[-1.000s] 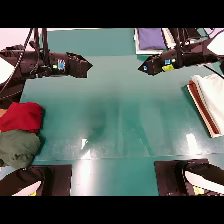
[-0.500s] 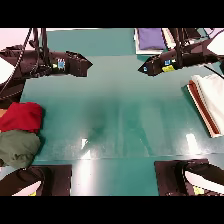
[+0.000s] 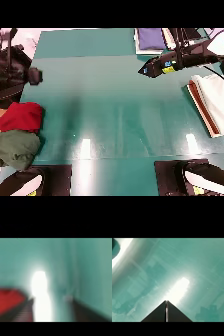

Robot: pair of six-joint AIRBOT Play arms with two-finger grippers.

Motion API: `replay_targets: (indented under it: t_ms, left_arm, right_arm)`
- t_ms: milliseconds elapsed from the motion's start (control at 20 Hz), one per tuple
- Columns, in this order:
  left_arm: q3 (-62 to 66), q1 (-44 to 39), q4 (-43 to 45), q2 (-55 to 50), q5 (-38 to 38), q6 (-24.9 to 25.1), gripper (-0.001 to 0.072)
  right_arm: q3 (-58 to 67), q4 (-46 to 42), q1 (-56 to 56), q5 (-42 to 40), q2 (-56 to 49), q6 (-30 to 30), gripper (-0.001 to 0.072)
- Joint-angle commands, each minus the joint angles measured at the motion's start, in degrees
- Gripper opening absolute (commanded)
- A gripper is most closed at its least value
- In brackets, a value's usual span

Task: Fold the shirts.

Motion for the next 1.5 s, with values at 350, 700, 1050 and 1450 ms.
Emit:
replay_targets:
  t_ms: [350,700,1050,1450]
  left_arm:
    - [-29.1,20.4,3.6,-0.2,13.0,0.3,0.0664]
    - [-23.9,20.4,3.0,2.4,9.2,-0.7,0.0023]
    - [5.7,5.9,-4.2,15.5,5.3,0.7,0.0020]
    - [12.3,-26.8,-4.6,7.2,10.0,-4.1,0.0019]
  right_arm:
    - [0.0,0.0,0.0,0.1,0.0,0.0,0.0021]
    - [0.1,0.0,0.0,-2.6,1.0,0.0,0.0021]
    - [2.0,0.0,-4.3,-18.6,9.9,0.0,0.0020]
    - [19.2,0.1,-17.3,-1.0,4.8,0.0,0.0020]
